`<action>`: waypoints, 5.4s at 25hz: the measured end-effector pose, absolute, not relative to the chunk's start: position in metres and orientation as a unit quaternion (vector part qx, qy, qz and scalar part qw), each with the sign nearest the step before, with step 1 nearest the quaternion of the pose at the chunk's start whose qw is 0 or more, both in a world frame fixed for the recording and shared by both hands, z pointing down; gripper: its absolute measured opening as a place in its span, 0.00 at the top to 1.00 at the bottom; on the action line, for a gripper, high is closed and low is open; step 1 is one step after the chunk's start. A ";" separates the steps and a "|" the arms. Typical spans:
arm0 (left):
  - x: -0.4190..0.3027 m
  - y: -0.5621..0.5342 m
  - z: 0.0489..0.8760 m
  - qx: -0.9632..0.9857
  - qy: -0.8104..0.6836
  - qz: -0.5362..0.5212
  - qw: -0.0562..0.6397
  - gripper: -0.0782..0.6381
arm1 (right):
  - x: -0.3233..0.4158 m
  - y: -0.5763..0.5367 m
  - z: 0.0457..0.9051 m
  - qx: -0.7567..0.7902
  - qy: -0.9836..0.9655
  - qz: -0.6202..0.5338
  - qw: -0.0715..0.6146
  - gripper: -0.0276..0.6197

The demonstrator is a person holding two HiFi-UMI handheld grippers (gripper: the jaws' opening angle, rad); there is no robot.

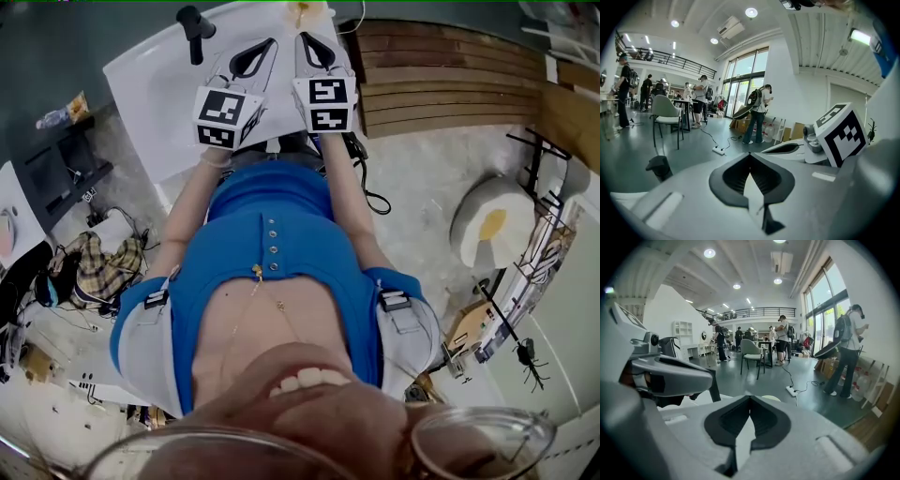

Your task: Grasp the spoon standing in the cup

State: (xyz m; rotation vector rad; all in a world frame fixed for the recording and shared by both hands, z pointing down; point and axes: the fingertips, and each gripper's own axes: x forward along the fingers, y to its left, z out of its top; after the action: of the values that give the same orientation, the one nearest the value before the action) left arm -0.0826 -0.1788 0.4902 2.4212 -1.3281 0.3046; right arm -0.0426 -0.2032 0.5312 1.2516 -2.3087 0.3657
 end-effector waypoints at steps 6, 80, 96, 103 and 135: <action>-0.081 -0.176 0.494 0.859 -0.463 0.106 0.191 0.89 | -0.043 -0.208 0.534 0.458 -0.842 0.137 0.249 0.95; -0.081 -0.172 0.512 0.859 -0.447 0.119 0.218 0.90 | -0.005 -0.244 0.580 0.532 -0.778 0.181 0.281 0.90; -0.066 -0.164 0.500 0.866 -0.445 0.121 0.193 0.90 | -0.006 -0.242 0.544 0.516 -0.815 0.131 0.229 0.90; -0.067 -0.169 0.506 0.864 -0.447 0.121 0.199 0.90 | 0.003 -0.238 0.513 0.515 -0.831 0.094 0.187 0.90; -0.056 -0.157 0.515 0.860 -0.440 0.130 0.221 0.90 | 0.049 -0.190 0.543 0.517 -0.826 0.120 0.190 0.90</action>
State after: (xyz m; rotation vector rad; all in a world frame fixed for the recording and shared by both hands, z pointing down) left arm -0.0561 -0.1565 0.5155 2.3777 -1.2166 0.3598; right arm 0.0488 -0.1902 0.5434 1.4529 -2.3213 0.3380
